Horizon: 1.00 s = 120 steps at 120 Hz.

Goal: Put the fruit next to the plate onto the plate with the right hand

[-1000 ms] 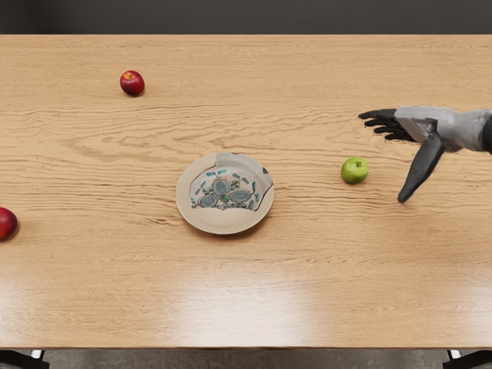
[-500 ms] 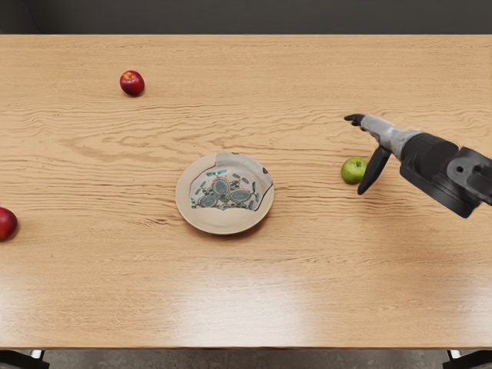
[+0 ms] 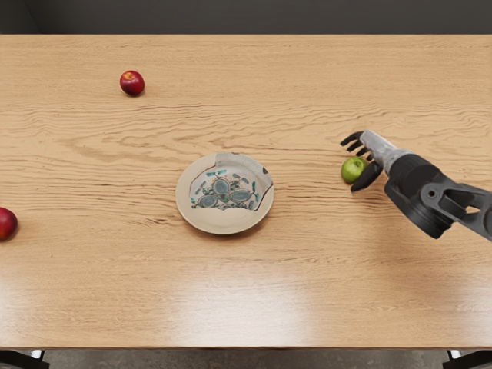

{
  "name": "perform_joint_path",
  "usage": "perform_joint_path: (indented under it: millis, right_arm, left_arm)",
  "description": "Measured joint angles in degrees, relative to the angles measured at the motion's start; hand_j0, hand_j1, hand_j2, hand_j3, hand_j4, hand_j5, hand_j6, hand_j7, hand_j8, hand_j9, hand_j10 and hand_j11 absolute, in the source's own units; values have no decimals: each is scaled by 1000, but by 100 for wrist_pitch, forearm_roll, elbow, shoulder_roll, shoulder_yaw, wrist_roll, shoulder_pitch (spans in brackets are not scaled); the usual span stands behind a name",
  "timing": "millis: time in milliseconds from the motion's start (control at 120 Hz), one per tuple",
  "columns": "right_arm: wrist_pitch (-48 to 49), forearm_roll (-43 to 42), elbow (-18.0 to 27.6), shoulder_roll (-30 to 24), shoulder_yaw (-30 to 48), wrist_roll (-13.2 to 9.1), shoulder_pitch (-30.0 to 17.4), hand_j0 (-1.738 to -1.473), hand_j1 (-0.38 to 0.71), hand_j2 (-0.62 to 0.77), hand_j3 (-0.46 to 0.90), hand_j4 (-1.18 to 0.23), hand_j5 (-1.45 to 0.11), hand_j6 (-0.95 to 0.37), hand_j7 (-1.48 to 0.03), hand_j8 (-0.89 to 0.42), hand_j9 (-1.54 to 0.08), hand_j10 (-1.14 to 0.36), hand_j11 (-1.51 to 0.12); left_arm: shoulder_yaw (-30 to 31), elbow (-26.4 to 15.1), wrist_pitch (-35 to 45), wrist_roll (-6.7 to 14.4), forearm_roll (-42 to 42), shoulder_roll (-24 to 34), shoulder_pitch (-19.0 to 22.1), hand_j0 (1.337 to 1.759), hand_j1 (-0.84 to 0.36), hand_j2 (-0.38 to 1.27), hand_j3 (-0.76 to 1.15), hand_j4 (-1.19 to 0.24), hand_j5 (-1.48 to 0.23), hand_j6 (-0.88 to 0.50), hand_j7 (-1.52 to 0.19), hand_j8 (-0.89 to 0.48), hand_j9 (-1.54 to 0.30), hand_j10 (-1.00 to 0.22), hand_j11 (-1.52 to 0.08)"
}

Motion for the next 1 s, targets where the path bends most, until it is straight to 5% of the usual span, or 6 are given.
perform_joint_path:
  millis: [283,433,1000]
  right_arm:
    - [31,8,10,9,-10,0,-2,-1658,183,-74,0,-449,-582,-450,-581,-449,-582,-449,-582]
    - [50,12,31,0,-4,-7,1,-1657,236,11,0,-506,-652,-506,-653,-407,-653,-505,-652]
    - [383,93,653,-316,531,-17,17,-1657,255,279,0,-632,-841,-566,-830,-446,-842,-568,-840]
  left_arm:
    - [0,0,0,0,0,0,0,1658,349,0,0,0,0,0,0,0,0,0,0]
    - [0,0,0,0,0,0,0,1658,349,0,0,0,0,0,0,0,0,0,0]
    - [0,0,0,0,0,0,0,1658,349,0,0,0,0,0,0,0,0,0,0]
